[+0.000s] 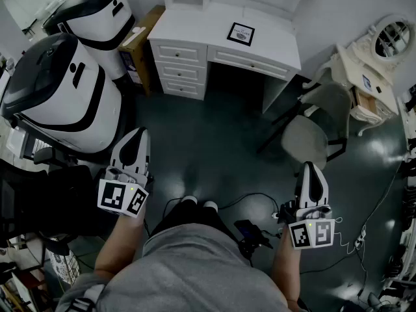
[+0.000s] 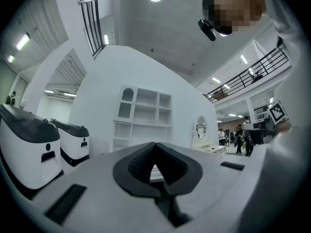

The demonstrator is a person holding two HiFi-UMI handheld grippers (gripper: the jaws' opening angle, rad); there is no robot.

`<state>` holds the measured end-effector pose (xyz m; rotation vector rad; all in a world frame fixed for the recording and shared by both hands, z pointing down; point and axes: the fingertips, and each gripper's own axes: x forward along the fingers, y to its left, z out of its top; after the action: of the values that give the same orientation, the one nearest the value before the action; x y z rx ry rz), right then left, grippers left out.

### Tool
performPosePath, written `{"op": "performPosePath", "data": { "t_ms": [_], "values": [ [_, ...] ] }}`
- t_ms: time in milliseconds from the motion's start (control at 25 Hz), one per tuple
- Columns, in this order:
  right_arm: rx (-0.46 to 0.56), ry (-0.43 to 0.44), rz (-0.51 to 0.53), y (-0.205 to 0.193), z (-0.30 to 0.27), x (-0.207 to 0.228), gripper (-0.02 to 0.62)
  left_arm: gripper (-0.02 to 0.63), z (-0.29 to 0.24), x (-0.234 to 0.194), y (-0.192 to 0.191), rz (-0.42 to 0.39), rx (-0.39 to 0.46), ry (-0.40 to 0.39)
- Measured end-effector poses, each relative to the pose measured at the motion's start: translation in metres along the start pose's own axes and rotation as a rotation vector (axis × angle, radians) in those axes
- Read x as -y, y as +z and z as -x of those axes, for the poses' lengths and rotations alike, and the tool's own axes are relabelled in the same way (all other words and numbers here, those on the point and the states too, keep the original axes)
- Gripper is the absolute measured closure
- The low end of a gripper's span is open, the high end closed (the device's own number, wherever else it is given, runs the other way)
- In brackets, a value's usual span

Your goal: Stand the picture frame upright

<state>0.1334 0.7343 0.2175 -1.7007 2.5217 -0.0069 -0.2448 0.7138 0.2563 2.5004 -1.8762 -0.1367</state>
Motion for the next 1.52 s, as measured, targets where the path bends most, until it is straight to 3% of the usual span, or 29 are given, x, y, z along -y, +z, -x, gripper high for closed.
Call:
{"op": "performPosePath", "data": {
  "t_ms": [480, 1040, 1520],
  "values": [
    [0.008, 0.054, 0.004, 0.002, 0.003, 0.0, 0.571, 0.6, 0.002, 0.011, -0.004, -0.002, -0.004, 0.015],
    [0.051, 0.124, -0.076, -0.005, 0.007, 0.025, 0.569, 0.6, 0.009, 0.038, -0.018, 0.0, -0.022, 0.057],
    [0.048, 0.126, -0.088, -0.01, 0.011, 0.049, 0.569, 0.6, -0.002, 0.058, -0.02, -0.005, -0.018, 0.06]
  ]
}}
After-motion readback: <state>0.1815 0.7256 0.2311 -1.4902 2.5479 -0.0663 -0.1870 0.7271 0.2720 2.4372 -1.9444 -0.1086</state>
